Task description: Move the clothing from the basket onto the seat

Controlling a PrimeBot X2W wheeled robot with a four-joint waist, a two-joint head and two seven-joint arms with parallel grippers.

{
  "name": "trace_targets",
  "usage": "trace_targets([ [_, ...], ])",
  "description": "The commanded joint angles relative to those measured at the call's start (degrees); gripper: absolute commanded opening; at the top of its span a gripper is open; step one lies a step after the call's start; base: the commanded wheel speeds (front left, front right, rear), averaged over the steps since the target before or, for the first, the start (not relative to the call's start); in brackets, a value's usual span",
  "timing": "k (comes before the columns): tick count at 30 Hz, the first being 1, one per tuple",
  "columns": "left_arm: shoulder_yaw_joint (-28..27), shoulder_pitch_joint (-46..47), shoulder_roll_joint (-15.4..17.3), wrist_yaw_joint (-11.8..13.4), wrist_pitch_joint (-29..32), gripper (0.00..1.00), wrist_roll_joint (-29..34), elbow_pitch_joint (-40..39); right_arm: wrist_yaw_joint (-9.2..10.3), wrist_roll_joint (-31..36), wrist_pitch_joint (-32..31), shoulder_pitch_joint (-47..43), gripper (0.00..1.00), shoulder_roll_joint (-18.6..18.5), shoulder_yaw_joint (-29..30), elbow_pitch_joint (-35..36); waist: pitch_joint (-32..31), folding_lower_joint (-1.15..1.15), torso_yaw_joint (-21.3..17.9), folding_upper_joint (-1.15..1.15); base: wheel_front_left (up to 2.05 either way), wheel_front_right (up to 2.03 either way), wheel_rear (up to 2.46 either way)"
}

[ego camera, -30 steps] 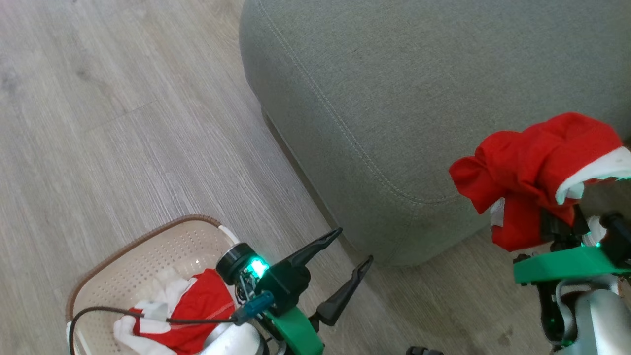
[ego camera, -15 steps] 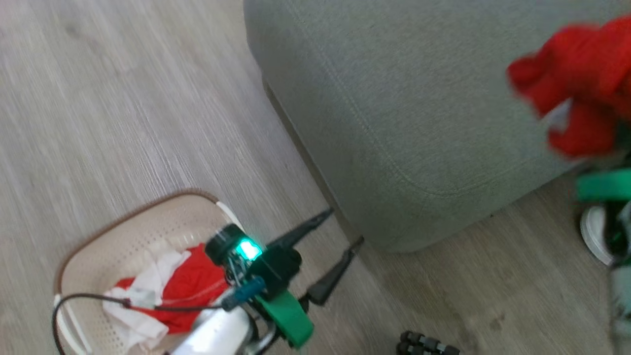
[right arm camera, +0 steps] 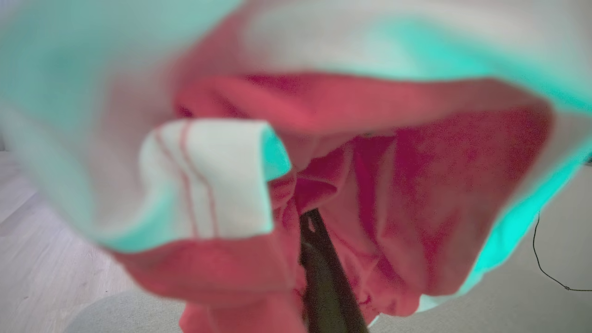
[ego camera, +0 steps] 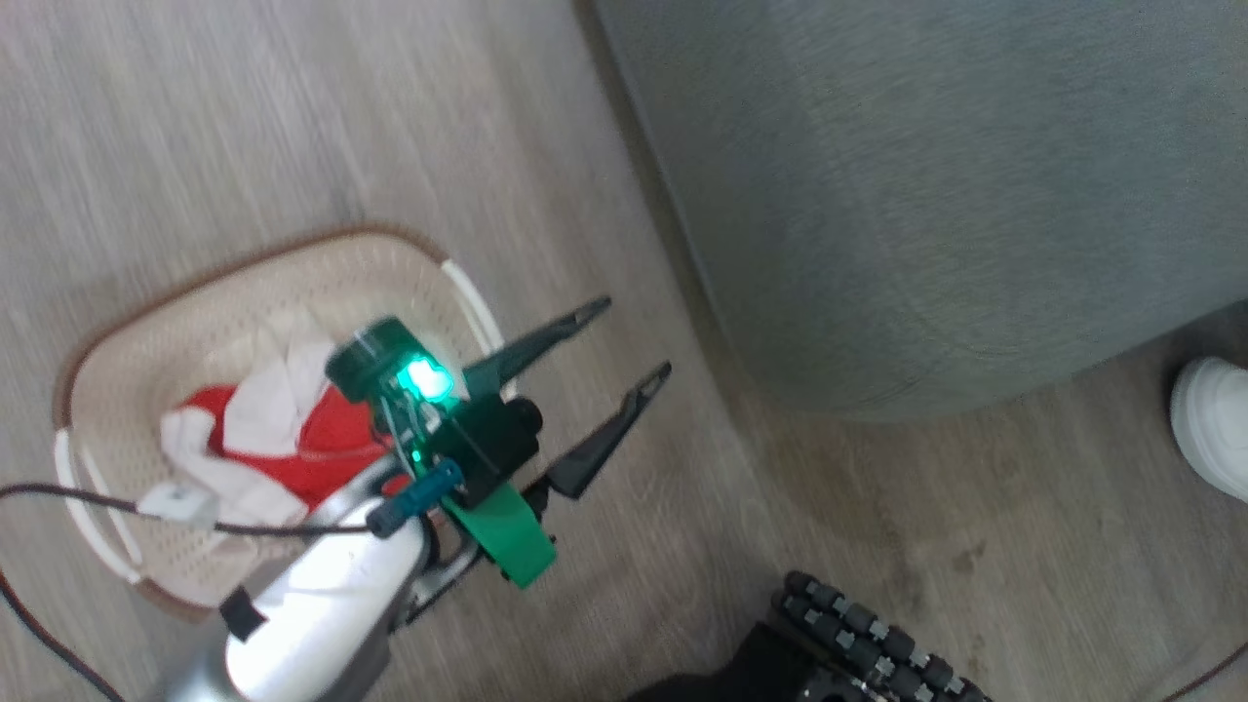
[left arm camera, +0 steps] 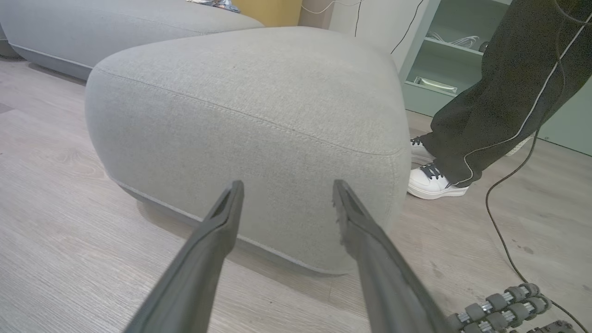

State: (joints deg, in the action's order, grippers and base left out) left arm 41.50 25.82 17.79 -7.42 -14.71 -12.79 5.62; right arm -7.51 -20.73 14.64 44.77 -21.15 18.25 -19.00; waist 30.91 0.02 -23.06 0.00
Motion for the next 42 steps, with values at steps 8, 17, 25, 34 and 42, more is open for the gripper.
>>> trace_targets([
  [8, 0.6, 4.6, 3.3, -0.1, -0.3, 1.0, 0.0, -3.4, 0.02, 1.0, 0.4, 12.5, 0.0, -5.1, 0.5, -14.3, 12.6, -0.02, 6.5, 0.0, 0.0, 0.0, 0.0],
  [17, 2.1, 6.6, 3.0, -0.1, -0.3, 1.0, -0.4, -4.0, 0.02, 3.5, 0.3, 23.5, 0.0, -9.6, -0.9, -31.8, 16.8, -0.02, 10.8, 0.0, 0.0, 0.0, 0.0],
  [25, 2.4, 7.2, 2.3, -0.1, -0.3, 1.0, -0.4, -4.0, 0.02, 7.2, -1.7, 26.8, 0.0, -9.7, -1.8, -42.8, 17.8, -0.02, 12.6, 0.0, 0.0, 0.0, 0.0],
  [34, 2.3, 7.7, 1.1, -0.1, -0.3, 1.0, -0.5, -3.3, 0.02, 7.7, -3.7, 28.3, 1.0, -9.7, 0.0, -51.7, 16.9, -0.02, 12.9, 0.0, 0.0, 0.0, 0.0],
  [42, 3.5, 7.8, 0.4, -0.1, -0.3, 1.0, 0.9, -3.1, 0.02, 8.0, -2.9, 27.6, 1.0, -8.7, -1.0, -53.0, 13.4, -0.02, 12.2, 0.0, 0.0, 0.0, 0.0],
])
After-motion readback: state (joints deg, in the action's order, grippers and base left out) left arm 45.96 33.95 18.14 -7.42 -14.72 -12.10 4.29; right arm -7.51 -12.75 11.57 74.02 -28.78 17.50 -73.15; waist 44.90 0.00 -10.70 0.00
